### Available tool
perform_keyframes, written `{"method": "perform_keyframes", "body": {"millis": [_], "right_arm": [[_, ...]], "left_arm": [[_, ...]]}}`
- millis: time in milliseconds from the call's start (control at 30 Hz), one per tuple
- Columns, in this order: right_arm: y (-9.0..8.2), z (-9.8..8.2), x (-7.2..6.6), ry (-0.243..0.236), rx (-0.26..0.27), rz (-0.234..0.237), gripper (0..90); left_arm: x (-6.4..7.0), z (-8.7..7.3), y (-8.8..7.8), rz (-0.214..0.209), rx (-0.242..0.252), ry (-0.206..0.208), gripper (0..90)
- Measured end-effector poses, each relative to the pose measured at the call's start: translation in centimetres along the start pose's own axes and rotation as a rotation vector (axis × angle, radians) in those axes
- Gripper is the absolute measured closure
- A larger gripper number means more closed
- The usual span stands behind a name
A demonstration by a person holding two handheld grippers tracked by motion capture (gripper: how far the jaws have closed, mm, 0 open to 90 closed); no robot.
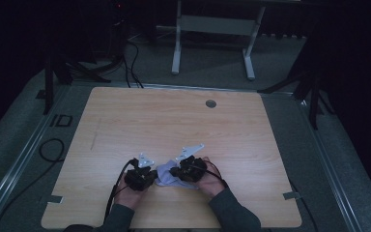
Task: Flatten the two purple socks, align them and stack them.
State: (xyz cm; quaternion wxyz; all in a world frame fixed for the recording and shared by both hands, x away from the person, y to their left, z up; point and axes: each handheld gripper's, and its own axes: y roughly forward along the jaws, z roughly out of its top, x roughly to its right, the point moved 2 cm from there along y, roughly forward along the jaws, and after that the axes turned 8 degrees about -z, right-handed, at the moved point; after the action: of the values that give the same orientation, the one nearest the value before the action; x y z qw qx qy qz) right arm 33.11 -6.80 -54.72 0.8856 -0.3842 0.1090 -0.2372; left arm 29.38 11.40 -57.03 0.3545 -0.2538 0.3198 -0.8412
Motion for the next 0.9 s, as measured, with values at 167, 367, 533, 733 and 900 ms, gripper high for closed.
{"method": "perform_keyframes", "body": {"millis": [167,367,533,733,900], "right_arm": [[0.4,0.0,0.2,0.026,-0.003,0.012,85.3],[1.1,-0.2,0.2,0.032,-0.016,0.016,82.9],[1.7,-0.5,0.3,0.035,-0.037,-0.003,80.2],[2.0,-0.6,0.2,0.041,-0.043,-0.011,74.1],[2.0,-0.5,0.1,0.033,-0.037,-0.010,65.3]], "left_arm": [[0.0,0.0,0.0,-0.007,-0.003,0.001,87.1],[0.0,0.0,0.0,-0.014,-0.002,-0.006,85.5],[-0.3,0.2,-0.6,0.002,0.025,-0.011,83.7],[-0.3,0.3,-1.7,0.008,0.083,-0.020,83.6],[0.2,0.3,-2.4,-0.008,0.110,0.004,82.7]]}}
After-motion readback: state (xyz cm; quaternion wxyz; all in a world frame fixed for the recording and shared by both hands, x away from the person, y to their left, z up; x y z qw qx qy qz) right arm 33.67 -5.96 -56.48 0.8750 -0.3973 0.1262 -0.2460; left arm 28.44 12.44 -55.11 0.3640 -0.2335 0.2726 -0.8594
